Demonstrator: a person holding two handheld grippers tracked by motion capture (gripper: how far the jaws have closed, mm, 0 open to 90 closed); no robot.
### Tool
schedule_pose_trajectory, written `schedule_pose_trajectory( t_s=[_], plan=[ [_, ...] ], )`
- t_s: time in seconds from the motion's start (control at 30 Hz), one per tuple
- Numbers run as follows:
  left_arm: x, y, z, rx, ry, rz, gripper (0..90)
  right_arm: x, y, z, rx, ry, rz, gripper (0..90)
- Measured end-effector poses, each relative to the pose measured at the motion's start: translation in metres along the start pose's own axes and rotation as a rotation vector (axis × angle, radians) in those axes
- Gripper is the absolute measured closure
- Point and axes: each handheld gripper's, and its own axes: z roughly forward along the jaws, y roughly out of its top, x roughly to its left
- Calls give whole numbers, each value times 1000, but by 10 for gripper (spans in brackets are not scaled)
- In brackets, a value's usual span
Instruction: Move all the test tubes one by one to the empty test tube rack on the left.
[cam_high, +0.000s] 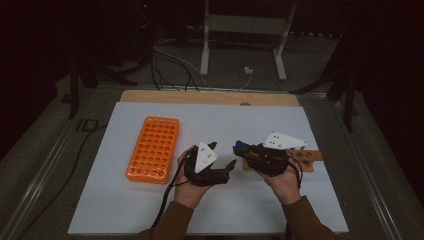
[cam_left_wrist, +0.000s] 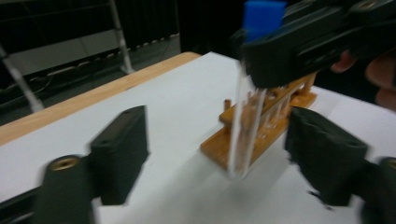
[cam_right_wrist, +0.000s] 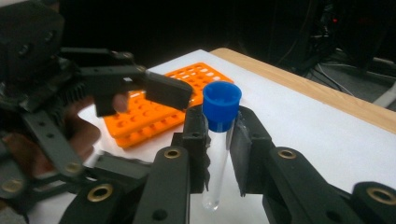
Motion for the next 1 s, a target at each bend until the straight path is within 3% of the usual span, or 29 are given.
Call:
schedule_pose_trajectory(
  t_s=[0.17, 0.2, 0.37, 0.5, 0.77, 0.87, 0.9, 0.93, 1.0],
  plan=[
    [-2, 1, 3, -23, -39, -9, 519, 4, 2, 2, 2, 12, -4, 772],
    [-3, 0, 4, -17, -59, -8, 545, 5, 2, 2, 0, 15, -6, 772],
    [-3, 0, 4, -16, -62, -3, 673, 8, 4, 4, 2, 22, -12, 772],
    [-1, 0, 3, -23, -76, -11, 731, 9, 5, 5, 4, 25, -13, 772],
    [0, 1, 1, -28, -85, -3, 766, 9, 5, 5, 1, 33, -14, 755],
    [5, 1, 0, -22, -72, -21, 768, 6, 5, 3, -18, 44, -9, 558],
    [5, 1, 0, -22, -72, -21, 768, 6, 5, 3, -18, 44, -9, 558],
    [8, 0, 0, -23, -66, -26, 768, 4, 4, 0, -34, 26, -10, 405],
    [13, -1, -2, -22, -55, -40, 768, 1, 4, -3, -43, -7, -2, 347]
  ],
)
